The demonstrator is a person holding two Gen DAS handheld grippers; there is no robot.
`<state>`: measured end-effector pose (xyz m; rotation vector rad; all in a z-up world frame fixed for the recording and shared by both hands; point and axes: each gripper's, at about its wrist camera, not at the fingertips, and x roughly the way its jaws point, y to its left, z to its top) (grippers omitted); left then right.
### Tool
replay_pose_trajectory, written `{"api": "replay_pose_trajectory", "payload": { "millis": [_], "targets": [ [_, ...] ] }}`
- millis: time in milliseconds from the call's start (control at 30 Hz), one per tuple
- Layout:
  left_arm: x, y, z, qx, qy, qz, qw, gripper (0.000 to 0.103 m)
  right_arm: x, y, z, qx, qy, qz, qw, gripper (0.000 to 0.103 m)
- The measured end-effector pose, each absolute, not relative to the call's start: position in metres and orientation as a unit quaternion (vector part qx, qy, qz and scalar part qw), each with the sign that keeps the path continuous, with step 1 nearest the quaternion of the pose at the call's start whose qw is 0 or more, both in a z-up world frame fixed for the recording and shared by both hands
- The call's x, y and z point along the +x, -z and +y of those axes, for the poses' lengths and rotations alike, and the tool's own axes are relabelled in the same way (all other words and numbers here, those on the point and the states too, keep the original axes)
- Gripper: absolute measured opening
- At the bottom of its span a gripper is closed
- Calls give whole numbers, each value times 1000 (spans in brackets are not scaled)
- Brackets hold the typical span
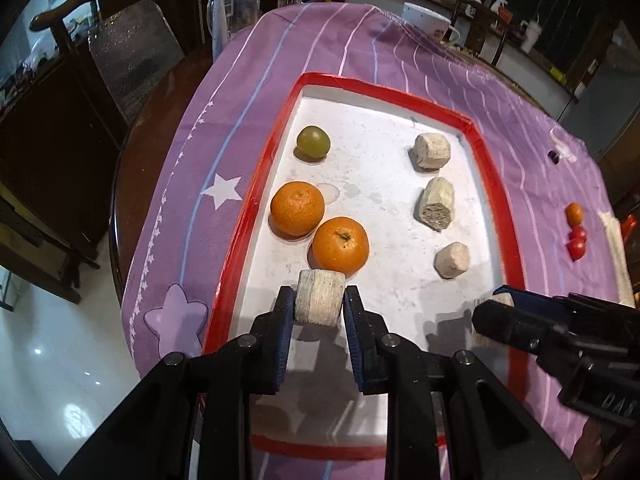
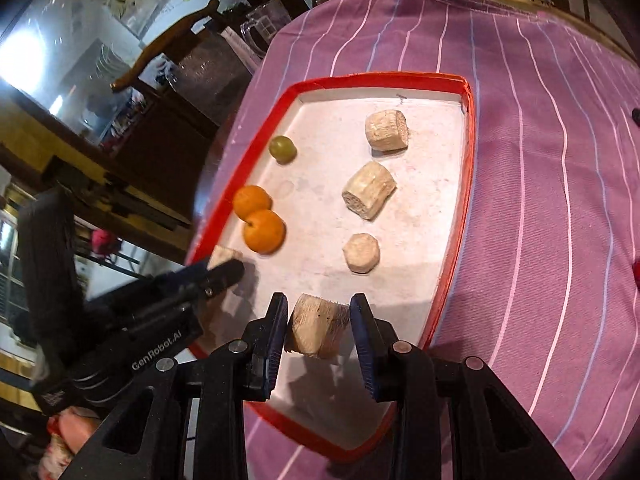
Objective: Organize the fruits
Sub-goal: 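Carry both pale chunks into the tray and open both tools, then move both tools back toward the orange and red tomatoes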
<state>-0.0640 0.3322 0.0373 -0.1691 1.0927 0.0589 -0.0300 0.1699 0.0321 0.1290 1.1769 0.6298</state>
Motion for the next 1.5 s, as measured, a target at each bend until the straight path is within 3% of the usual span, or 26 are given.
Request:
{"api": "replay_pose_trajectory", "payload": {
  "millis": [133, 367, 600, 800, 1500],
  "targets": [
    [-62, -35, 332, -80, -30, 523, 848, 25, -29, -29, 173, 52, -281, 546, 788, 37],
    [-70, -52, 335, -98, -36, 514, 852, 57, -31, -38, 164, 78, -277, 539, 792, 37],
    [-90, -96, 327, -83, -81, 490, 864, 70, -44, -73, 127, 124, -247, 498, 822, 37],
    [-101, -132, 296, -29, -84, 453, 887, 71, -56, -89, 93, 164, -223, 485, 830, 37],
    [-116, -162, 202, 29, -79, 432, 898, 75, -74, -103, 14, 183, -204, 474, 837, 37]
  ]
}}
